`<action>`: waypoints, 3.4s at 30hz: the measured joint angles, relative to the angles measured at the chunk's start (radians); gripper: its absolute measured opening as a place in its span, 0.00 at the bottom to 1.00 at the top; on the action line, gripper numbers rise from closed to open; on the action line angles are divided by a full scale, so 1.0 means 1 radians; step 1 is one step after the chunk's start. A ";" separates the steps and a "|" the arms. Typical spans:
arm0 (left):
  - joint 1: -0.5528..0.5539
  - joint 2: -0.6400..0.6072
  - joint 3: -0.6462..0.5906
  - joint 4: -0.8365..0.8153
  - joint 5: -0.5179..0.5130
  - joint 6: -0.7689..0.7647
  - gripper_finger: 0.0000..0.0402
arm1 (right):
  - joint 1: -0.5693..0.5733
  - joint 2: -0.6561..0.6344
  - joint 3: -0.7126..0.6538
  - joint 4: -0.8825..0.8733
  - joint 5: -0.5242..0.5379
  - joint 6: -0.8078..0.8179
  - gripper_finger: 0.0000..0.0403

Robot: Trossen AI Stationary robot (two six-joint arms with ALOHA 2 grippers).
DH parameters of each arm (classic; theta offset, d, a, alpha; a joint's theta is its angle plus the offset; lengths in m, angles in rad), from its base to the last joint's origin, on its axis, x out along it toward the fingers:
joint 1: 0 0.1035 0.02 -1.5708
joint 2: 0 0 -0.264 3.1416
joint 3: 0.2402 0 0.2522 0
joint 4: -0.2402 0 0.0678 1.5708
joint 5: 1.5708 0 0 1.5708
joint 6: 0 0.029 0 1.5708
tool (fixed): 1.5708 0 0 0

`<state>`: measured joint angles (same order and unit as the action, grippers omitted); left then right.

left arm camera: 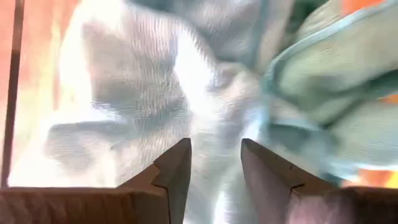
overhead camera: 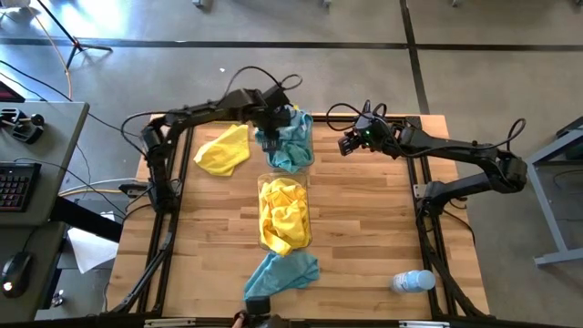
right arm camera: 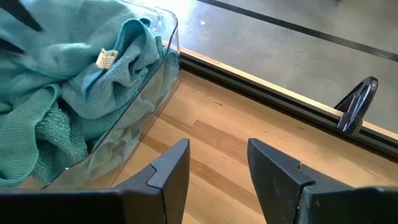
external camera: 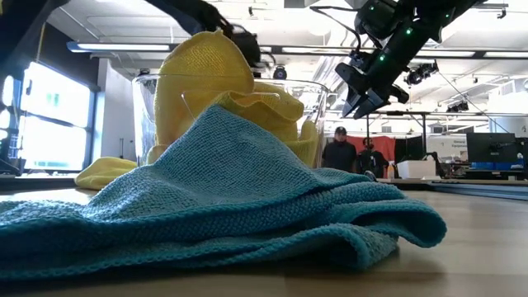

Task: Sort microfiber towel by color & place in baskets
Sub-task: Put the blue towel into the top transparent bin

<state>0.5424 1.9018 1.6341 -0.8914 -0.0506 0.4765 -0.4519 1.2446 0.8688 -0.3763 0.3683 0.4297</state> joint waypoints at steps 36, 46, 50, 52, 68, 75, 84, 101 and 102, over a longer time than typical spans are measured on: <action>0.250 -0.279 -0.560 0.498 0.424 -0.255 0.33 | 0.000 0.000 0.000 0.000 0.023 0.063 0.39; 0.159 -0.255 -0.559 0.660 0.470 -0.247 0.33 | 0.000 0.000 0.000 0.000 0.023 0.068 0.39; 0.131 -0.202 -0.532 0.649 0.462 -0.263 0.33 | 0.000 0.000 0.000 0.000 0.023 0.068 0.39; 0.113 -0.166 -0.490 0.616 0.440 -0.263 0.33 | 0.000 0.000 0.000 0.000 0.023 0.068 0.39; 0.014 0.215 -0.021 0.004 0.168 -0.160 0.33 | 0.001 0.000 0.000 0.000 0.022 0.095 0.39; 0.011 0.251 -0.015 0.004 0.173 -0.158 0.33 | 0.001 0.000 0.000 0.000 0.022 0.095 0.39; 0.010 0.175 -0.025 0.025 0.163 -0.161 0.33 | 0.001 0.000 0.000 -0.003 0.022 0.089 0.39; -0.008 0.129 0.082 -0.049 0.155 -0.181 0.33 | 0.001 0.000 0.000 -0.003 0.022 0.087 0.39; -0.008 0.128 0.098 -0.053 0.154 -0.173 0.33 | 0.001 0.000 0.000 -0.003 0.022 0.087 0.39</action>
<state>0.5340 2.0296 1.7324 -0.9442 0.1035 0.3030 -0.4511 1.2446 0.8688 -0.3798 0.3904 0.5163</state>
